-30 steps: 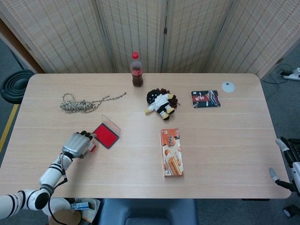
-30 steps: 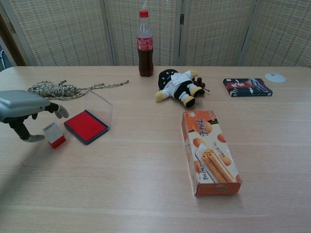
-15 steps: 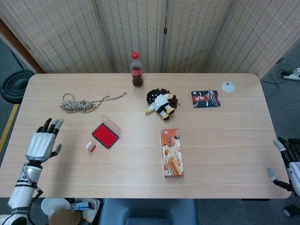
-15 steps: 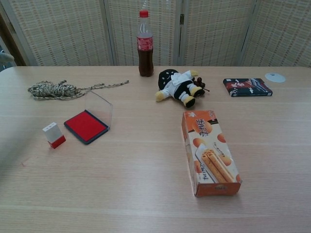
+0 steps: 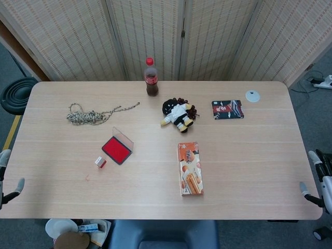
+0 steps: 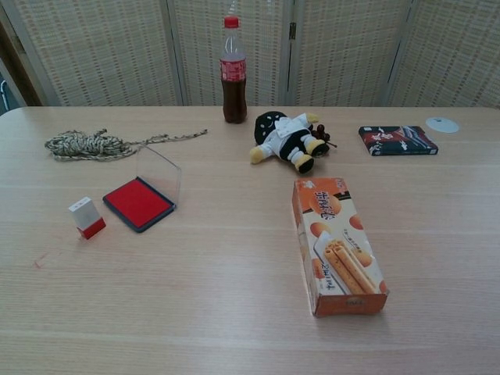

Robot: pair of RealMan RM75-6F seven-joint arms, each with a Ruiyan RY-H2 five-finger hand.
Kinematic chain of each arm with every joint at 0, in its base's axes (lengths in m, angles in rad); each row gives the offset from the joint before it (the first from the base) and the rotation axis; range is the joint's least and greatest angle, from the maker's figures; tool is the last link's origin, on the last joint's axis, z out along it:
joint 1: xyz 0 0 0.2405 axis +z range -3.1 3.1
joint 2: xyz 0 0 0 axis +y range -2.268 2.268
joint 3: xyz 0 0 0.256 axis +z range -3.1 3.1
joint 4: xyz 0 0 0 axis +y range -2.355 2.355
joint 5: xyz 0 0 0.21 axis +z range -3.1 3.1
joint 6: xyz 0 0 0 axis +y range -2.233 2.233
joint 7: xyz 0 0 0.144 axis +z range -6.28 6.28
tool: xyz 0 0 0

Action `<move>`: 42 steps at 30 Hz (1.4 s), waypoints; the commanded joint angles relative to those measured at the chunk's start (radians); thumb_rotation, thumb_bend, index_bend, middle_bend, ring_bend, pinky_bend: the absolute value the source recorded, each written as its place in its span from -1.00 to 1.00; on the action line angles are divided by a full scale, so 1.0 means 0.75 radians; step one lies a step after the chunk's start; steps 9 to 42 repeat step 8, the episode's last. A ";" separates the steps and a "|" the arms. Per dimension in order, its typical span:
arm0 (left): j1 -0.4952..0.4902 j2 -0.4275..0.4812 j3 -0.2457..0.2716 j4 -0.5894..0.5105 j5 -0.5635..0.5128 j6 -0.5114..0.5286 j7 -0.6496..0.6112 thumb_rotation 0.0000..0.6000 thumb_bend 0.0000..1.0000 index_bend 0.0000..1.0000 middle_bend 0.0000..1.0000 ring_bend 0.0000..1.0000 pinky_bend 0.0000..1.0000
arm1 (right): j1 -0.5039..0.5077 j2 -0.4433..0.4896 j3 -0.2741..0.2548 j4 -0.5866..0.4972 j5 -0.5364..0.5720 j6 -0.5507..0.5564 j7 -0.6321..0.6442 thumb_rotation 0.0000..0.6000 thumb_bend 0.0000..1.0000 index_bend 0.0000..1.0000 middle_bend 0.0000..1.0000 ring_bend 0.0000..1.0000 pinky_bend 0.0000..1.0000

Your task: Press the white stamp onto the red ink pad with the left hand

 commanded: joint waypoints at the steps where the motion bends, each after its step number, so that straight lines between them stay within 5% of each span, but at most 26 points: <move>1: 0.018 0.007 -0.004 0.015 0.029 -0.027 -0.010 1.00 -0.32 -1.00 -1.00 -1.00 -0.89 | -0.008 -0.005 0.002 -0.010 -0.003 0.018 -0.017 1.00 -0.24 -0.96 -1.00 -1.00 -1.00; 42: 0.023 0.006 -0.019 0.011 0.087 -0.059 0.033 1.00 -0.32 -1.00 -1.00 -1.00 -0.88 | -0.033 -0.014 -0.008 -0.029 -0.056 0.081 -0.060 1.00 -0.24 -0.96 -1.00 -1.00 -1.00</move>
